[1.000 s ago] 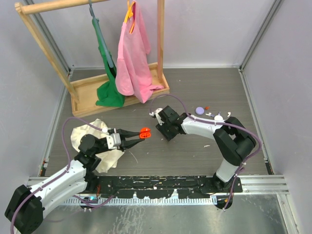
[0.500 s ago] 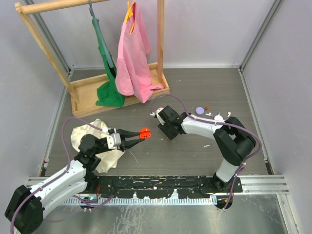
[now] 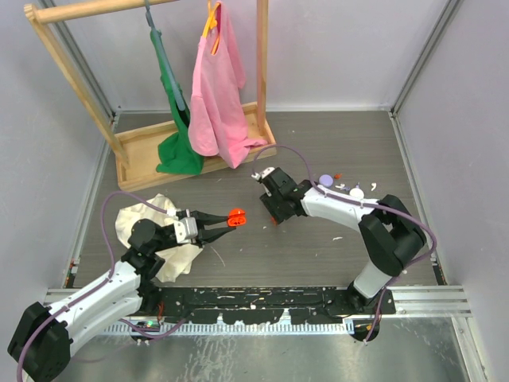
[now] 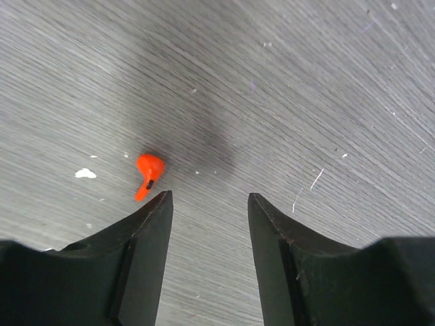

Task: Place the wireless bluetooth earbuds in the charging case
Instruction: Pick up the earbud from the center of the board.

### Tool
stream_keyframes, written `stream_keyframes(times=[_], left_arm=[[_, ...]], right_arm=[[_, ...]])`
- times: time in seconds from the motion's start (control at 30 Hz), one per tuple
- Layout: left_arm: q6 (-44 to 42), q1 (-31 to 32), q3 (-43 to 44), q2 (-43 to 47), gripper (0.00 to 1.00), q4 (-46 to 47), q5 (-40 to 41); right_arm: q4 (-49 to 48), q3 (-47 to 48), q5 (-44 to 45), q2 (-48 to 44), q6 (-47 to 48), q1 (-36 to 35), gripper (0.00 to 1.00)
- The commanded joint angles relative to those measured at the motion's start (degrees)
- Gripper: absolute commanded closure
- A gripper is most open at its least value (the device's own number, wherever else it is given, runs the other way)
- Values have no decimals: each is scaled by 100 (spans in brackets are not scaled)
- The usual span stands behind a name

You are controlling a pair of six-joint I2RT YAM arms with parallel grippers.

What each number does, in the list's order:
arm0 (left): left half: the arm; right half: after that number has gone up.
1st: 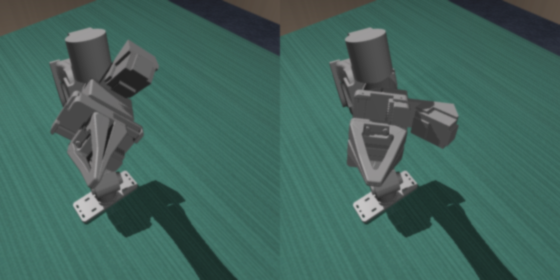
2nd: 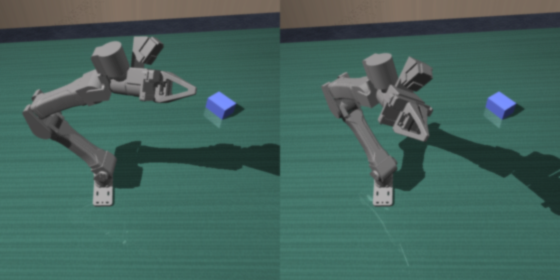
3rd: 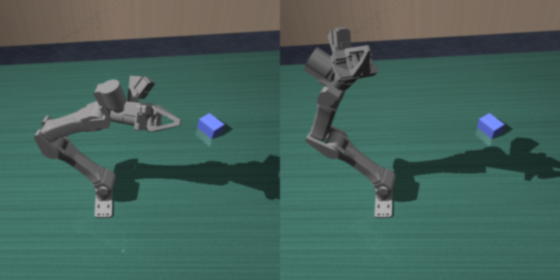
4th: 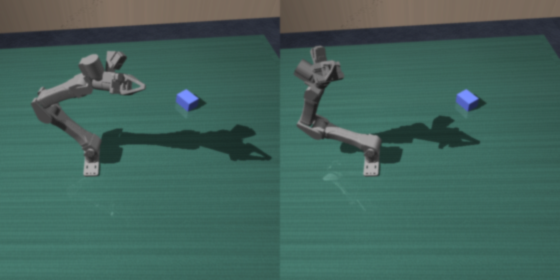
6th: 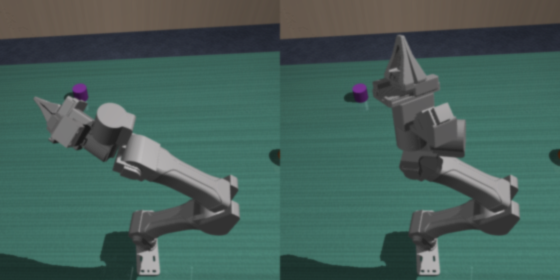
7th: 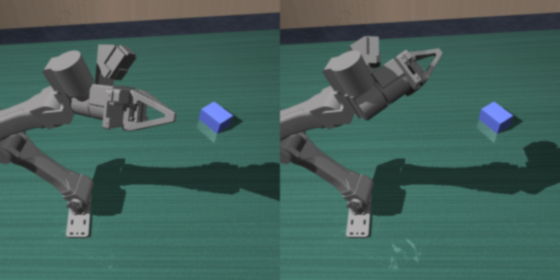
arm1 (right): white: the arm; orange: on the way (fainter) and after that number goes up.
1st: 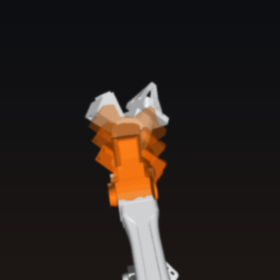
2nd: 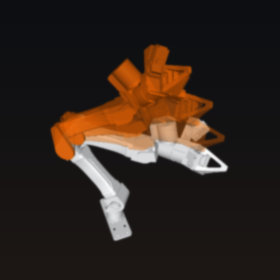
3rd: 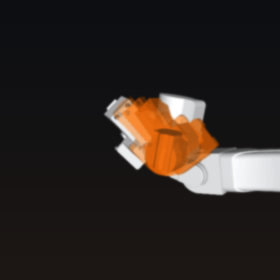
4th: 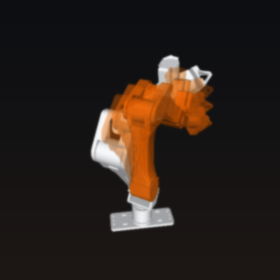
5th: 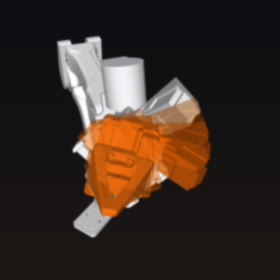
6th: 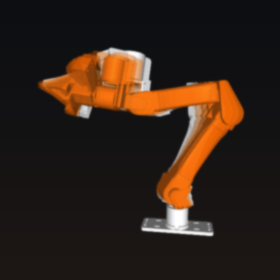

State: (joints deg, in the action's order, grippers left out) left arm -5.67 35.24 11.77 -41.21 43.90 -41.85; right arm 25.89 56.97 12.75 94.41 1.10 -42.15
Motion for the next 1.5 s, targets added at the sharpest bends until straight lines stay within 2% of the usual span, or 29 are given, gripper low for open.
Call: stream_keyframes(times=[0.0,0.27,0.53,0.87,1.47], left_arm=[[-91,22,18,48,100,233,35],[-92,26,10,51,100,224,59],[-93,29,18,25,100,218,57],[-92,26,27,-1,100,216,78],[-101,26,19,16,100,194,126]], right_arm=[[94,432,-394,-389,-902,16,44],[385,745,-415,27,-1859,14,44],[736,996,-371,504,-2394,7,45],[691,1179,-454,921,-2620,-2,53],[694,1170,-512,1127,-2677,-21,67]])
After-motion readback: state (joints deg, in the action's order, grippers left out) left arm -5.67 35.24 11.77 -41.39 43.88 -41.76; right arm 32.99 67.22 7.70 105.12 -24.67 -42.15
